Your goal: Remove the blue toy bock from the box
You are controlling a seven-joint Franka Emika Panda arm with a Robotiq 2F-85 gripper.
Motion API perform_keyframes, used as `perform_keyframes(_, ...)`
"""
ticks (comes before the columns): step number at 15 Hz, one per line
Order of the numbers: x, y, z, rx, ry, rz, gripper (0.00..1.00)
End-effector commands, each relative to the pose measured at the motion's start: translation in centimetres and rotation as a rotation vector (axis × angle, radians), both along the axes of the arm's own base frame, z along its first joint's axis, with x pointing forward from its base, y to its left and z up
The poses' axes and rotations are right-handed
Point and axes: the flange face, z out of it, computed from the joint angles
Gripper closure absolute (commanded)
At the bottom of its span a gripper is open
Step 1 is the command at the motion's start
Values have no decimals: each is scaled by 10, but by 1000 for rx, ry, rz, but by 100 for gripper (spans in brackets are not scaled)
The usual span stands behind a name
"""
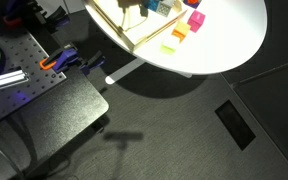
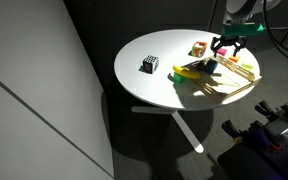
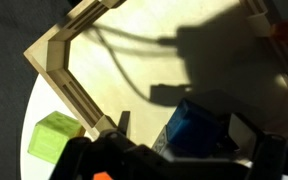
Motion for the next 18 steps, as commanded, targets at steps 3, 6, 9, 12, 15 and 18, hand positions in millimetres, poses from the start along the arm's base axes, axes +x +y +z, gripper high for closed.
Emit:
perform_keyframes(3,26,9,-23,-35,-15,-102,0)
perform_keyframes(6,38,9,-33,-38,-7,-126,0)
perform_keyframes(9,51,8,-43,-36,-6,-137,0)
perform_keyframes(12,63,7,-52,-33,-13,-148,0)
perform_keyframes(15,71,7,-60,-25,-19,-155,0)
perform_keyframes(18,77,7,-67,-23,-23,-159,0)
